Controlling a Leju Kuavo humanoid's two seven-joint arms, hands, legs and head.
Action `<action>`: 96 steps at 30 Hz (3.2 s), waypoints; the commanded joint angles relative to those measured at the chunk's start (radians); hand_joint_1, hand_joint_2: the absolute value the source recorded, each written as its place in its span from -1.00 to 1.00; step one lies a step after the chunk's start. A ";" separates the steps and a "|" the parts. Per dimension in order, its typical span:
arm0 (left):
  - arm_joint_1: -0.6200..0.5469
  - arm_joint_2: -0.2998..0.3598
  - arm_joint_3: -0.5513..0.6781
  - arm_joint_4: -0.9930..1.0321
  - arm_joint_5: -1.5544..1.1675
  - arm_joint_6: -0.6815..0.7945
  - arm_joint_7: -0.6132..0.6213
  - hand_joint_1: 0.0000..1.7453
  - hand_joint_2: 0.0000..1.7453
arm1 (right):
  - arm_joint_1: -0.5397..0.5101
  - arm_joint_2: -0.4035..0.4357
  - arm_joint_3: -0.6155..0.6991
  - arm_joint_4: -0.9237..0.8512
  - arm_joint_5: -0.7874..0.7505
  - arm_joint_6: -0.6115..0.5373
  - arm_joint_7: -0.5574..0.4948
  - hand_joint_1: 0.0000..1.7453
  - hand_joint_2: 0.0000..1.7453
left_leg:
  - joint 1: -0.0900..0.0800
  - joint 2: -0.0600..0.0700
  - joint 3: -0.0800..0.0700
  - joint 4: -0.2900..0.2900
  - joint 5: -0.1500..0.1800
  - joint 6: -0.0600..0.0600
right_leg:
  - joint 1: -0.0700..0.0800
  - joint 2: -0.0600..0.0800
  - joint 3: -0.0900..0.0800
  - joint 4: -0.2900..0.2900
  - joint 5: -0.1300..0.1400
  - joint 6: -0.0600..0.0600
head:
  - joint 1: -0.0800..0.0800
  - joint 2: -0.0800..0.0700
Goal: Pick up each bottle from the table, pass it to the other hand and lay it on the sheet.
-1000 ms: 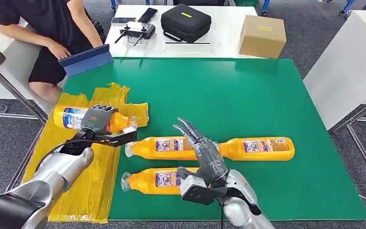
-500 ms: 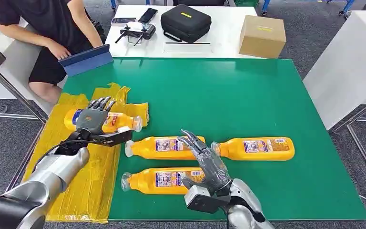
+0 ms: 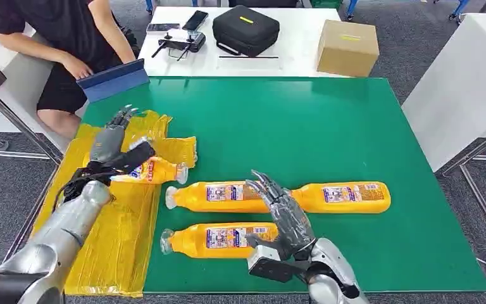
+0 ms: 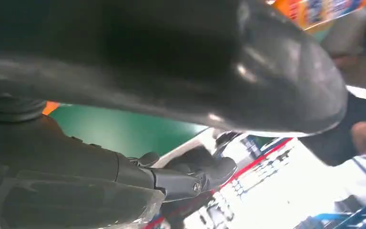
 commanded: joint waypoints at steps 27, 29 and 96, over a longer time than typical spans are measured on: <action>1.013 -0.191 0.249 -1.199 0.885 -0.299 -0.077 -1.00 -1.00 | 0.406 -0.045 -0.677 -0.327 0.178 0.093 -0.049 -1.00 1.00 | 0.000 -0.001 0.008 0.000 -0.012 -0.002 | 0.000 0.001 0.008 -0.006 -0.008 0.000 | 0.000 0.000; 1.029 -0.207 0.257 -1.227 0.876 -0.307 -0.069 -1.00 -1.00 | 0.423 -0.058 -0.676 -0.343 0.196 0.094 -0.031 -1.00 1.00 | 0.000 -0.001 0.005 0.000 -0.012 -0.001 | 0.000 0.001 0.005 -0.005 -0.006 0.000 | 0.000 0.000; 1.015 -0.127 0.218 -1.176 0.928 -0.329 -0.053 -1.00 -1.00 | -0.121 -0.295 -0.255 0.392 0.305 -0.011 0.167 -1.00 1.00 | -0.001 -0.001 0.008 -0.002 -0.008 0.001 | 0.000 0.000 0.009 -0.006 -0.003 0.001 | -0.001 0.000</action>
